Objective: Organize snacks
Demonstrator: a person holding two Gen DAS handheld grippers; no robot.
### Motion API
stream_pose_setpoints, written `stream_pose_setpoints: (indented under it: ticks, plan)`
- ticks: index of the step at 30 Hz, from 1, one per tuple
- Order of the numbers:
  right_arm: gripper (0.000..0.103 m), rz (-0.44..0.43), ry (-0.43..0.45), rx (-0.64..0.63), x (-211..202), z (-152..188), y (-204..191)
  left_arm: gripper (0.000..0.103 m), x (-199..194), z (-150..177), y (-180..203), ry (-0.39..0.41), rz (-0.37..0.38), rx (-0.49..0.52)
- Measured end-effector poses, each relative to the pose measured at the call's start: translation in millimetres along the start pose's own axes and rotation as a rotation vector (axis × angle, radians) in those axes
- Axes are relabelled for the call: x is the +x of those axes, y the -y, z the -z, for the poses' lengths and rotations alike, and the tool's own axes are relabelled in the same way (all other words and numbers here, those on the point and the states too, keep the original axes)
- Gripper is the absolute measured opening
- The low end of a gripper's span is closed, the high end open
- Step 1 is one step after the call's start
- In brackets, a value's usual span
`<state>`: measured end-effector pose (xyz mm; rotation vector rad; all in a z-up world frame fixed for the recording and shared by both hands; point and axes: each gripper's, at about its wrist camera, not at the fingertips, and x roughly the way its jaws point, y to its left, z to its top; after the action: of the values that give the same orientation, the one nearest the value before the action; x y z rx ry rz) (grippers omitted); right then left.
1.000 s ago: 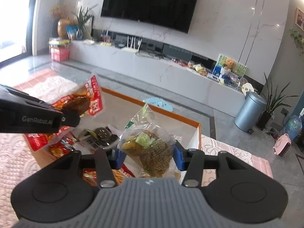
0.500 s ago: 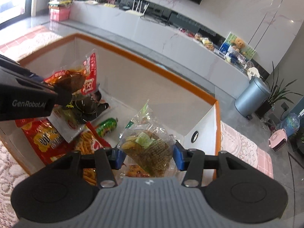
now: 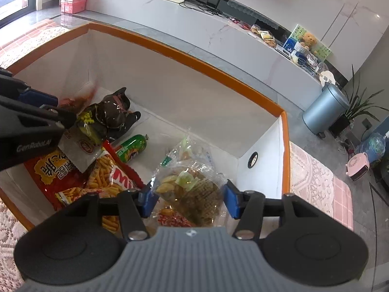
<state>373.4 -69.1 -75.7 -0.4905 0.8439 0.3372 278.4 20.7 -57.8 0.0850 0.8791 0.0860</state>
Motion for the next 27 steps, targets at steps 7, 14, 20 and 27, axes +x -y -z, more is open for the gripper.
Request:
stream_pose_setpoints:
  ticks: [7,14,20,27]
  plan:
    - [0.067,0.010,0.021,0.002,-15,-1,-1,0.056,-14,-4,6,0.056,-0.036,0.044]
    - [0.084,0.030,0.066,-0.003,-45,-6,-1,0.073,-40,-7,9,0.113,-0.048,0.055]
    - [0.090,0.056,0.128,0.018,-82,-2,5,0.076,-70,1,12,0.186,-0.074,0.074]
    - [0.099,0.078,0.220,0.096,-136,10,14,0.078,-115,17,10,0.310,-0.058,0.026]
